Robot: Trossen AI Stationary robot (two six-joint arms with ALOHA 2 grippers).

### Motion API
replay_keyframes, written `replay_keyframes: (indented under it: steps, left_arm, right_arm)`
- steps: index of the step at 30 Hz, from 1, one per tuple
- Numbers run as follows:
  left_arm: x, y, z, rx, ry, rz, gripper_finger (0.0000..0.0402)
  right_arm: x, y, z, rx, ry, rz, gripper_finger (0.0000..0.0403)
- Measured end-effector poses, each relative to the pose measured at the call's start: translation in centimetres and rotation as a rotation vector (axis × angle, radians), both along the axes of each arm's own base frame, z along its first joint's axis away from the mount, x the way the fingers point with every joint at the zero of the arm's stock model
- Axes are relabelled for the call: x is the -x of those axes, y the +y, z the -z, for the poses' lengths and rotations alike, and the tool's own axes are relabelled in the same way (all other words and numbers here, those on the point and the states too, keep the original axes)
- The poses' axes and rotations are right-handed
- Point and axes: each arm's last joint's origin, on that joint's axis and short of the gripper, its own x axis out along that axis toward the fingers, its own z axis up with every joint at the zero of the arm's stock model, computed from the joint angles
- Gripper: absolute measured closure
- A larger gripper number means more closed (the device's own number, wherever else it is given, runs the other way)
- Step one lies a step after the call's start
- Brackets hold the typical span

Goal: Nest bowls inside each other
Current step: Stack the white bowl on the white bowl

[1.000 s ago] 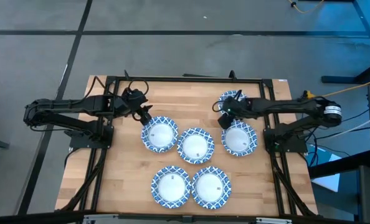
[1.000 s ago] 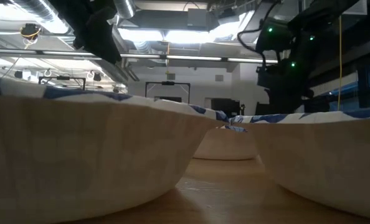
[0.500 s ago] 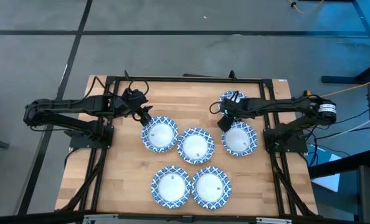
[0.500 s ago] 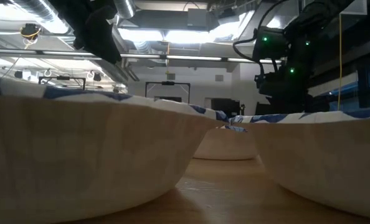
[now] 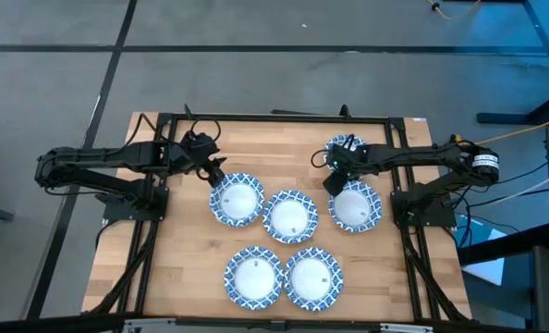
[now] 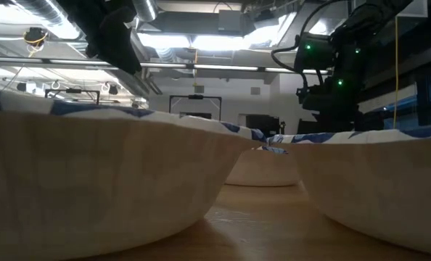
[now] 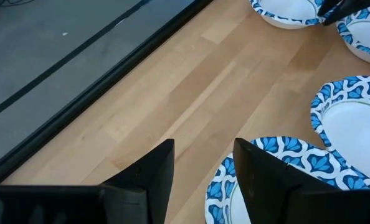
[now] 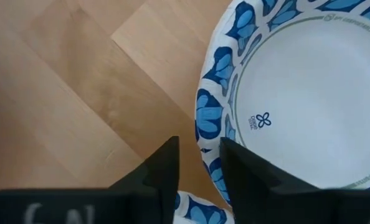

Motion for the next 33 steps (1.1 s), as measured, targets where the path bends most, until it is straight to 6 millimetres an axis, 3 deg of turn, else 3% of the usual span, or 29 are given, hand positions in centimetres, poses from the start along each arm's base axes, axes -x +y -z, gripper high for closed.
replay_keyframes:
  steps: [6,11,17,27,33]
  left_arm:
    - [0.0,0.0,0.0,0.0,0.0,0.0,0.0243]
    - [0.0,0.0,0.0,0.0,0.0,0.0,0.0243]
    - [0.0,0.0,0.0,0.004,0.0,0.004,0.0243]
    - [0.0,0.0,0.0,0.005,0.0,0.006,0.0243]
    - [0.0,0.0,0.0,0.005,0.0,0.006,0.0243]
  right_arm:
    - [-0.1,0.0,0.2,-0.018,0.005,-0.009,0.0319]
    - [-0.4,0.0,1.0,-0.041,0.03,-0.012,0.032]
    - [-0.6,-0.1,1.9,-0.05,0.062,-0.012,0.0293]
    - [-0.8,-0.1,1.7,-0.046,0.046,-0.039,0.0216]
    - [-0.9,-0.1,1.6,-0.046,0.044,-0.035,0.0204]
